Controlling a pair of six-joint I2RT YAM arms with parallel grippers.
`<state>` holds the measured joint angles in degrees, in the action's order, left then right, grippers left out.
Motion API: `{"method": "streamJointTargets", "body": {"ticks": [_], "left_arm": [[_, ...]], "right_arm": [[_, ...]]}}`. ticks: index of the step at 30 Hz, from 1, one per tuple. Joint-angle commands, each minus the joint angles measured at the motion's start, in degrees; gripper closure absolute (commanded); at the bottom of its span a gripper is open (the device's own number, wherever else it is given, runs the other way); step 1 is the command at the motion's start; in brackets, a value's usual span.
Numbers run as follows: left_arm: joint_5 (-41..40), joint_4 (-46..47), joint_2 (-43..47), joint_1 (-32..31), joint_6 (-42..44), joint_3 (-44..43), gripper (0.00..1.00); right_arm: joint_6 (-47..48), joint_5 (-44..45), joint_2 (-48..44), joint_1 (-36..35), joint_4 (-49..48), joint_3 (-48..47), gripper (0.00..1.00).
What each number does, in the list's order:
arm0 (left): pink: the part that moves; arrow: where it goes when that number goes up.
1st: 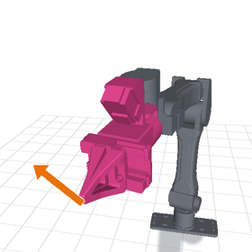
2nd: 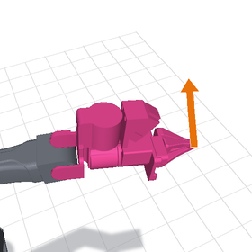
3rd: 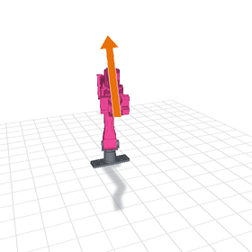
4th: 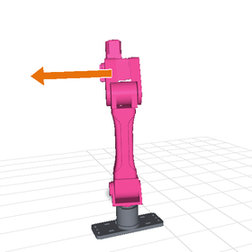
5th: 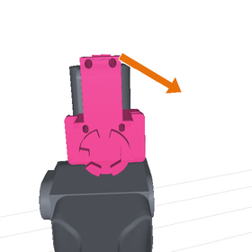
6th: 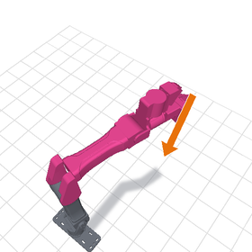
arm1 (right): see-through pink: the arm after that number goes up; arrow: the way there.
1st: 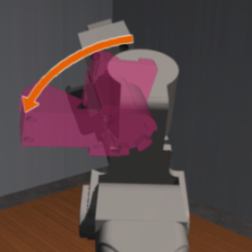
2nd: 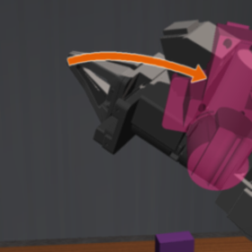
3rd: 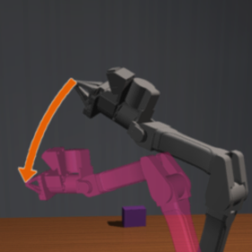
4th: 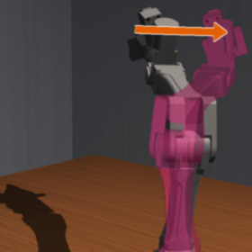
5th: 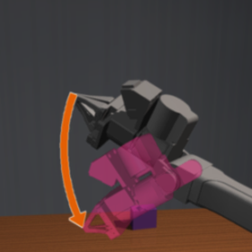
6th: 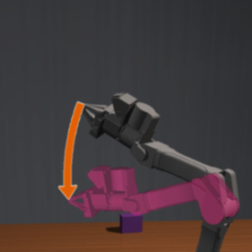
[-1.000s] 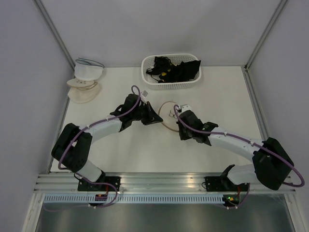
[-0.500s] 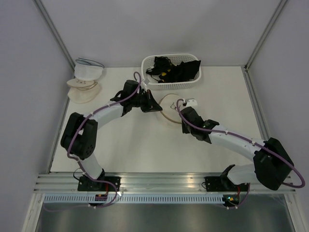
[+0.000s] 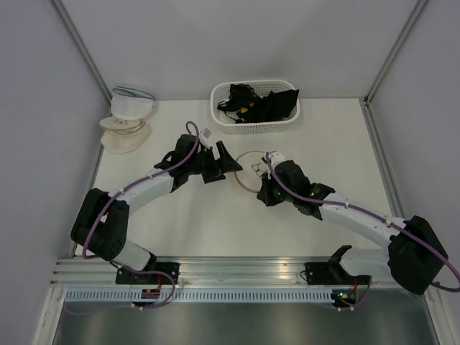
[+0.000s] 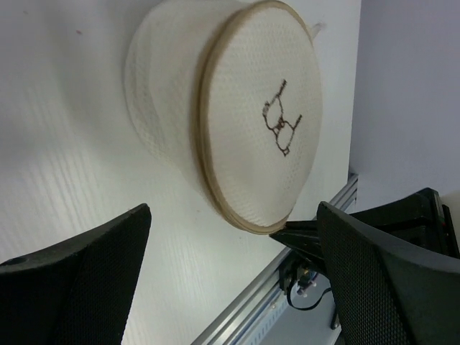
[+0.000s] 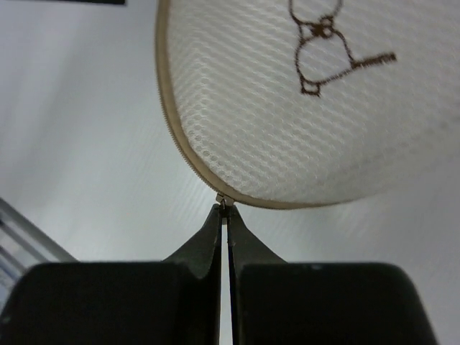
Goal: Unzip the laundry bag and remove the bra
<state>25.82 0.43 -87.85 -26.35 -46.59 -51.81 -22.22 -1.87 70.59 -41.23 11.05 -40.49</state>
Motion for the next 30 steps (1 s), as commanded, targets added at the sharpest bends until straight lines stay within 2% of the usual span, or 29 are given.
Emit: {"method": "streamJointTargets", "body": {"ticks": [1,6,9,13,14,16,17,18,19,20,27,30], "left_arm": [[-1.74,4.23,3.74,-4.05,-5.26,2.76,0.0],[-1.66,8.26,1.21,-6.34,-7.64,3.82,0.02],[-0.6,10.29,-0.82,-6.79,-7.82,3.56,0.12],[0.8,13.1,-2.58,-6.79,-7.99,4.09,0.33],[1.24,13.46,-2.76,-6.79,-7.99,4.09,0.45],[1.51,14.07,-3.29,-6.79,-8.08,4.17,0.6],[1.6,14.25,-3.46,-6.87,-7.99,4.18,0.75],[1.51,14.34,-3.64,-6.79,-8.08,4.18,0.81],[1.68,14.43,-3.64,-6.79,-8.17,4.18,0.92],[1.6,14.43,-3.73,-6.79,-8.08,4.09,0.98],[1.25,13.11,-3.64,-6.17,-6.59,2.77,0.98],[1.42,12.41,-3.29,-4.86,-5.8,2.07,0.98]], "right_arm": [[1.56,-11.74,0.69,0.1,-7.61,-0.2,1.0],[1.48,-14.65,3.33,0.1,-8.5,-1.08,1.0],[1.3,-13.96,2.98,0.01,-7.98,-0.73,1.0],[1.56,-11.67,1.57,0.1,-6.22,-0.47,1.0],[1.56,-11.41,1.05,0.1,-5.95,-0.47,1.0],[1.48,-10.79,0.52,0.1,-5.34,-0.55,1.0],[1.48,-10.79,0.08,0.1,-5.16,-0.55,0.99],[1.48,-10.79,-0.1,0.1,-5.07,-0.64,1.0],[1.56,-10.61,-0.36,0.1,-4.72,-0.73,1.0],[1.56,-10.61,-0.54,0.1,-4.55,-0.73,1.0],[1.74,-8.51,-0.63,0.01,-0.6,-1.26,1.0],[2.09,-5.35,0.07,0.1,4.22,-1.43,1.0]]}}
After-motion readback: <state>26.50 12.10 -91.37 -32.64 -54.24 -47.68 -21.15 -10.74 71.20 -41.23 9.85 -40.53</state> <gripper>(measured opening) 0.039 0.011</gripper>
